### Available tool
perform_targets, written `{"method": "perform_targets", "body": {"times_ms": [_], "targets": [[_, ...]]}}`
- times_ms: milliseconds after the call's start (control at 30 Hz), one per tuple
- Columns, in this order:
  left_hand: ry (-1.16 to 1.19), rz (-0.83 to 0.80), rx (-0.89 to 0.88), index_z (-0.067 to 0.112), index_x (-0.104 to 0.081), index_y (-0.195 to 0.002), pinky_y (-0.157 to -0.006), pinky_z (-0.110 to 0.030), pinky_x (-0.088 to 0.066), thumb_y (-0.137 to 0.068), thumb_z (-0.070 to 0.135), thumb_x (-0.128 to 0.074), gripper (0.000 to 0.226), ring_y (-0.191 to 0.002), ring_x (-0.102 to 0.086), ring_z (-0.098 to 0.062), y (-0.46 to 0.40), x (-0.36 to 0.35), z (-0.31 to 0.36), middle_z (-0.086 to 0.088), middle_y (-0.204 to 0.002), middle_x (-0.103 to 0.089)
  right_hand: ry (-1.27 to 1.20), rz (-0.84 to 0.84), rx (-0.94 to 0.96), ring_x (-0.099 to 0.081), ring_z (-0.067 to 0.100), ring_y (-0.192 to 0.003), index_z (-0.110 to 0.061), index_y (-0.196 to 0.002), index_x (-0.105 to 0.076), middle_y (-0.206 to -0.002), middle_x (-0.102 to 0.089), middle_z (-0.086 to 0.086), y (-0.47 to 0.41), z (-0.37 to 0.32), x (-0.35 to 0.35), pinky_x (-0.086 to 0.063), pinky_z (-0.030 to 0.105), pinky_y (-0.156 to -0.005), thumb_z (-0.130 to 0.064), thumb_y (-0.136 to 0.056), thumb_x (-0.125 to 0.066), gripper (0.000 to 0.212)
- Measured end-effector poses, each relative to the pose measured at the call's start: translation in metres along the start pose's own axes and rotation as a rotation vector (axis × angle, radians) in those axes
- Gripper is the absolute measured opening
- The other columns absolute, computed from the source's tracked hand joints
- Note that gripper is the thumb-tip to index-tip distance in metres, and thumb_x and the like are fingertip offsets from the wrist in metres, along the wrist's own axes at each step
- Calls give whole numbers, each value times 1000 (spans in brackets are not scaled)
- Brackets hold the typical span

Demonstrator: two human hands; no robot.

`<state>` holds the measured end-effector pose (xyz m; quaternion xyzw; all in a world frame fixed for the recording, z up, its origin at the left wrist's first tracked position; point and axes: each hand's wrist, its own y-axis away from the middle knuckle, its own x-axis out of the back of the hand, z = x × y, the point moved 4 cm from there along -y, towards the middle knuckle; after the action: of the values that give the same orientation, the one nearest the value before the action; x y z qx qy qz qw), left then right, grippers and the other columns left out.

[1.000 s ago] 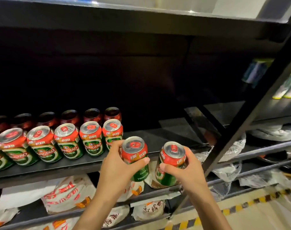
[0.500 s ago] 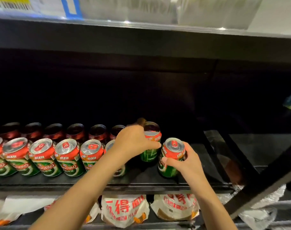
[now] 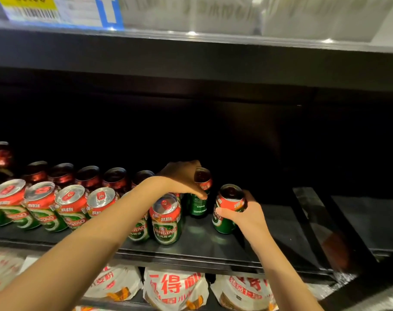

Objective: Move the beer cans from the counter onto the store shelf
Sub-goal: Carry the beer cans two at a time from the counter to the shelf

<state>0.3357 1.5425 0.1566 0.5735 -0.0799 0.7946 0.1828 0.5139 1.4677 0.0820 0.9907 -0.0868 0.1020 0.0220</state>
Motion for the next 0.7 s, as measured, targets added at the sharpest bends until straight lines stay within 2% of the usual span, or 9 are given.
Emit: {"method": "perform_targets", "body": {"times_ms": [167, 300, 467, 600, 700], "targets": [[0, -29, -22, 25, -50, -118, -87, -33, -49, -62, 52, -77, 68, -102, -56, -14, -4, -8, -4, 6, -111, -59, 4, 7, 53, -64, 18, -99, -21, -113, -54, -107, -66, 3, -11, 0, -7, -52, 32, -86, -8, -61, -87, 63], [-11, -43, -39, 25, -51, -117, -87, -33, -49, -61, 53, -77, 68, -104, -57, -15, -7, -15, -6, 6, -112, -60, -8, 11, 77, -63, 18, -103, -21, -117, -54, -111, -65, 3, -19, 2, -9, -53, 35, -91, -9, -62, -87, 66], [-18, -19, -63, 24, -48, -123, -94, -36, -45, -63, 55, -75, 73, -113, -54, -19, -7, -21, -9, 4, -122, -58, 2, -9, 120, -61, 17, -107, -22, -121, -51, -116, -63, 1, -24, 7, -9, -51, 36, -94, -9, -63, -86, 69], [-46, -40, -106, 24, -46, -126, -93, -31, -44, -67, 55, -74, 72, -114, -53, -18, -5, -18, -8, 5, -126, -56, -17, 1, 165, -56, 13, -114, -27, -131, -42, -124, -57, -1, -25, 16, -9, -49, 32, -96, -6, -66, -83, 79], [51, -81, -150, 30, -42, -133, -100, -35, -44, -63, 56, -75, 81, -119, -52, -13, -5, -12, -11, 8, -132, -53, -20, -7, 144, -56, 4, -111, -33, -131, -38, -121, -57, -10, -21, 26, -13, -48, 22, -92, -9, -65, -85, 85]]}}
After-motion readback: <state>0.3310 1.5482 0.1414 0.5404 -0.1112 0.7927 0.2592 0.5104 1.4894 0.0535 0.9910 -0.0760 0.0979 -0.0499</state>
